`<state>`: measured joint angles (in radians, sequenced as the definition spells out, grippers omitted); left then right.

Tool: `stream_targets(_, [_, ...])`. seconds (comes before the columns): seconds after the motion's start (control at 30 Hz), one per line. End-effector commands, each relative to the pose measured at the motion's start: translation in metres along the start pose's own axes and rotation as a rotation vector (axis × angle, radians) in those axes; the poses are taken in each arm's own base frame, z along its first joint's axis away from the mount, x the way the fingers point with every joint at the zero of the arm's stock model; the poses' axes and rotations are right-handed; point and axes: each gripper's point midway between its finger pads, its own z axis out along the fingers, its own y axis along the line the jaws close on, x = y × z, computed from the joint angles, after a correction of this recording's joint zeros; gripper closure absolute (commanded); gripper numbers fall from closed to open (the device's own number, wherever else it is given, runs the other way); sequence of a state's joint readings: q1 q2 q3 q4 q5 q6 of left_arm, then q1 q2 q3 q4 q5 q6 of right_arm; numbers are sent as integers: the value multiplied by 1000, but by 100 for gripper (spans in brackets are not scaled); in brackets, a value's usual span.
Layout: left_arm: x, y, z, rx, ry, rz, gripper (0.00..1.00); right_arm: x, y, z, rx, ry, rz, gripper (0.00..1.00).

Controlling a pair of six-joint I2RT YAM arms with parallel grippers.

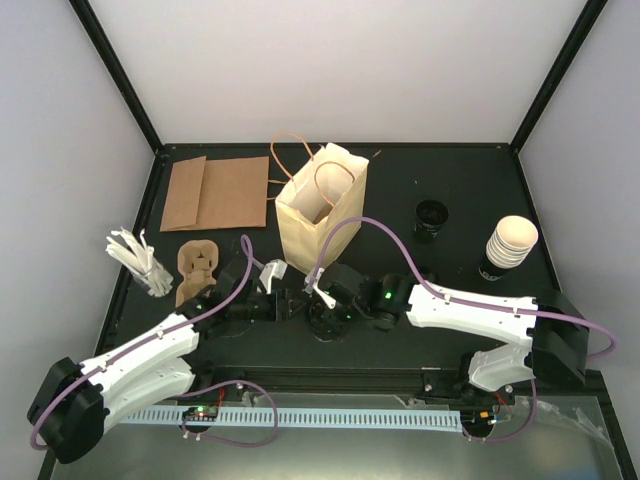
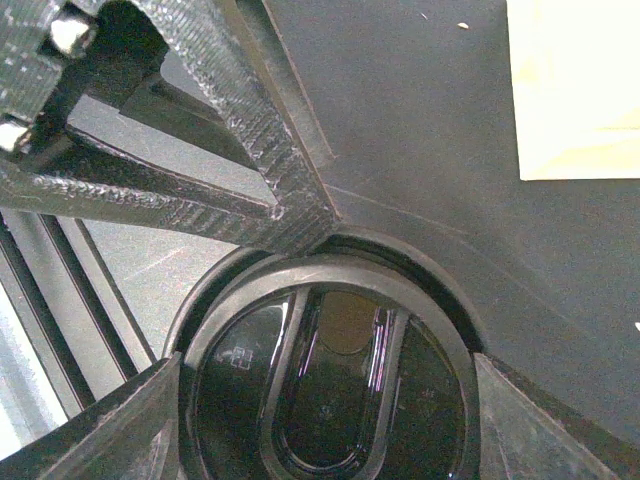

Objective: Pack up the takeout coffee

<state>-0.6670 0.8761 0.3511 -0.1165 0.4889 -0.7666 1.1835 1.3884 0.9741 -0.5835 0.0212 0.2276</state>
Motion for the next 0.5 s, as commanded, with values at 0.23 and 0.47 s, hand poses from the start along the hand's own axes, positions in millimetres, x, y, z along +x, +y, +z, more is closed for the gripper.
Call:
stream_targets(0.23, [47,46,2,-131,131,-112,64,94,-7,24,41,381,28,41])
stream_targets(0.47, [55,55,4,-142,124,-134,66,97,-12,25,77,405,35,41])
